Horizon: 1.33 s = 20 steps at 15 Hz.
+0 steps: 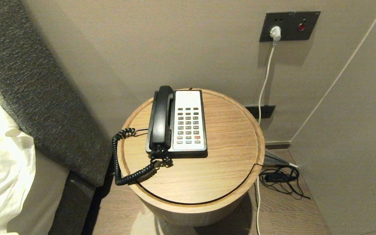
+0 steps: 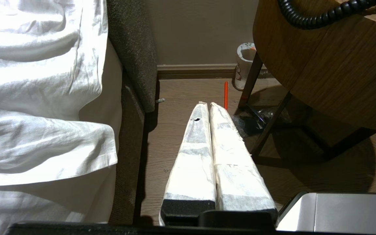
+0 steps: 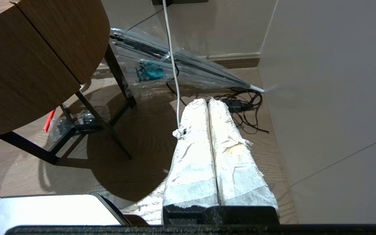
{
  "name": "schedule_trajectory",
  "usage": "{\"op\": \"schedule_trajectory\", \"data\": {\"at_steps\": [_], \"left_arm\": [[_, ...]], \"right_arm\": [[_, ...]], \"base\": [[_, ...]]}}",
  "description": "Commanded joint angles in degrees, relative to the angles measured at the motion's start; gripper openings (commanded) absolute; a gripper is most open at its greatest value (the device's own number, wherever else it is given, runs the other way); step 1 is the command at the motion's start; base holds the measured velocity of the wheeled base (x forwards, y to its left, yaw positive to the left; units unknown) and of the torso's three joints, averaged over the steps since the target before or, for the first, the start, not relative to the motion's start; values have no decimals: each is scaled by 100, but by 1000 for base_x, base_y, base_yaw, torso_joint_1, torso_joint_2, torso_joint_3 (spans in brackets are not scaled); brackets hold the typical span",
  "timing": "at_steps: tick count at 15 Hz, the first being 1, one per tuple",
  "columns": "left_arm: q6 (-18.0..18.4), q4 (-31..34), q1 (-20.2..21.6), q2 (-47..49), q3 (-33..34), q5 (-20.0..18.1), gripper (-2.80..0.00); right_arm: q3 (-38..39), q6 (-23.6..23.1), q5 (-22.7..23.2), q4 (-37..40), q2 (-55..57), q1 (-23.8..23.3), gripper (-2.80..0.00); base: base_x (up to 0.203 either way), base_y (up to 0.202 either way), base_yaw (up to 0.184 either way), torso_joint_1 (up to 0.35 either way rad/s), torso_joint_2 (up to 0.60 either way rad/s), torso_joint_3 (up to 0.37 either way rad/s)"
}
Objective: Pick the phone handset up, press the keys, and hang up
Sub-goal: Pick up the desk phone handset
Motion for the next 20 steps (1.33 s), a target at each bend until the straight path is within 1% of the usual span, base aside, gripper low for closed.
{"op": "schedule_trajectory", "data": {"at_steps": [1, 4, 7, 9, 10, 11, 12, 13, 14, 15, 16, 17, 19, 20], "left_arm": [[2, 23, 0, -2, -8, 2, -280], [-6, 23, 9, -2, 1, -32, -280], [-115, -30, 0, -2, 18, 29, -280], [-103, -22, 9, -2, 9, 29, -280], [-100, -19, 1, -2, -70, 34, -280], [-86, 42, 1, 5, -290, 17, -280], [-69, 180, 1, 65, -601, -21, -280], [-43, 424, 0, 222, -1080, -89, -280], [-32, 761, 1, 431, -1661, -222, -280], [-32, 1213, 10, 753, -2381, -444, -280], [-33, 1669, 20, 1205, -3083, -744, -280], [-30, 2028, 26, 1763, -3642, -1082, -280], [13, 2715, 31, 3038, -4801, -1856, -280], [48, 2988, 29, 3683, -5343, -2176, -280]], "right_arm": [[-1, 0, -2, -2, 9, 0, -280], [1, 0, 2, -2, 9, 0, -280], [7, 0, -2, -2, 9, 0, -280], [7, 0, -2, -2, 9, 0, -280], [7, 0, -2, -2, 9, 0, -280], [-1, 0, 2, -2, 9, 0, -280], [7, 0, 5, -2, 9, 0, -280], [4, 0, -2, -2, 9, 0, -280], [7, 0, -2, -2, 9, 0, -280], [7, 0, -2, -2, 9, 0, -280], [7, 0, -2, -2, 9, 0, -280], [5, 0, -2, -2, 9, 0, -280], [7, 0, -2, -2, 9, 0, -280], [7, 0, 6, -2, 9, 0, -280]], "base": [[0, 0, 0, 0, 0, 0], [0, 0, 0, 0, 0, 0], [0, 0, 0, 0, 0, 0], [0, 0, 0, 0, 0, 0], [0, 0, 0, 0, 0, 0], [0, 0, 0, 0, 0, 0], [0, 0, 0, 0, 0, 0], [0, 0, 0, 0, 0, 0], [0, 0, 0, 0, 0, 0], [0, 0, 0, 0, 0, 0], [0, 0, 0, 0, 0, 0], [0, 0, 0, 0, 0, 0], [0, 0, 0, 0, 0, 0], [0, 0, 0, 0, 0, 0]]}}
